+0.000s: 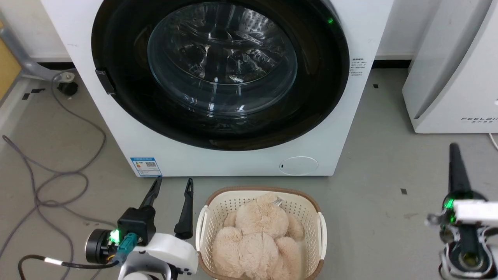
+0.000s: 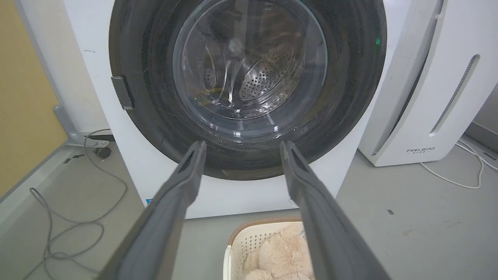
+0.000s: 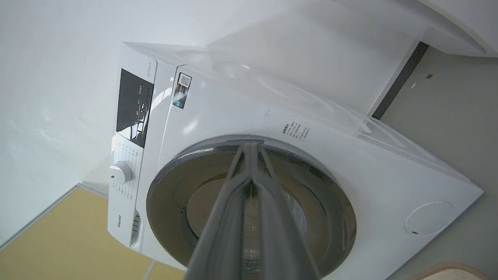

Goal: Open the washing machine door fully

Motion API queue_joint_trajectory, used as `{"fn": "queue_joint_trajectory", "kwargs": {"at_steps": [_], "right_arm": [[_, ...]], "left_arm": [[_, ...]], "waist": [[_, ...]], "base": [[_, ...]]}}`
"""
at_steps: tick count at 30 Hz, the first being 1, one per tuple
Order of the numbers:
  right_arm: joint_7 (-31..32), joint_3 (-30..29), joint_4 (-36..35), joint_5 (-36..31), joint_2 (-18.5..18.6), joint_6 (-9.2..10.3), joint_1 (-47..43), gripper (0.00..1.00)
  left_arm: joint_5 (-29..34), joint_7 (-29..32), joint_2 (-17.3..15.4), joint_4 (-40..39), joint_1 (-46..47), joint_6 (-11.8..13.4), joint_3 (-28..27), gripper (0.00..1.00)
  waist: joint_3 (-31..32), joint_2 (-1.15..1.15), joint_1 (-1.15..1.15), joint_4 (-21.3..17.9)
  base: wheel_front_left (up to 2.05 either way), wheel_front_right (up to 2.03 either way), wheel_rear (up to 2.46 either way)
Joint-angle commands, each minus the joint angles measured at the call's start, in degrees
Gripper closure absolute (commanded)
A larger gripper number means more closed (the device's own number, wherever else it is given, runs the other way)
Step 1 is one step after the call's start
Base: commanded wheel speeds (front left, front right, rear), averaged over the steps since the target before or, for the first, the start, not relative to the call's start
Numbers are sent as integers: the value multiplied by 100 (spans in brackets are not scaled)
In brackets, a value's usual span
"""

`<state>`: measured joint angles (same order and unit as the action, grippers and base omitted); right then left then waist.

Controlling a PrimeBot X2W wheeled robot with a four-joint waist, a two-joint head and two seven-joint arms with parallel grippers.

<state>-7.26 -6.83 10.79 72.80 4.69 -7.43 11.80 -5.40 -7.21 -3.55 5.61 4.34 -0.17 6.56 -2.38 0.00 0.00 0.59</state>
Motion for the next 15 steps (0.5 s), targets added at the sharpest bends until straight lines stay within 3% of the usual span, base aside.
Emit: {"fn": "queue_joint_trajectory", "kwargs": {"at_steps": [1, 15], "right_arm": [[-45, -21, 93, 286, 89, -4, 199, 100], [-242, 822, 1200, 2294, 1362, -4, 2303, 100]], "left_arm": [[-51, -68, -43, 15, 111, -6, 19, 0], [-131, -260, -105, -153, 413, -9, 152, 0]], "waist": [[-29, 0, 0, 5], [-535, 0, 0, 86]], "base": [[0, 0, 0], [0, 0, 0]]}}
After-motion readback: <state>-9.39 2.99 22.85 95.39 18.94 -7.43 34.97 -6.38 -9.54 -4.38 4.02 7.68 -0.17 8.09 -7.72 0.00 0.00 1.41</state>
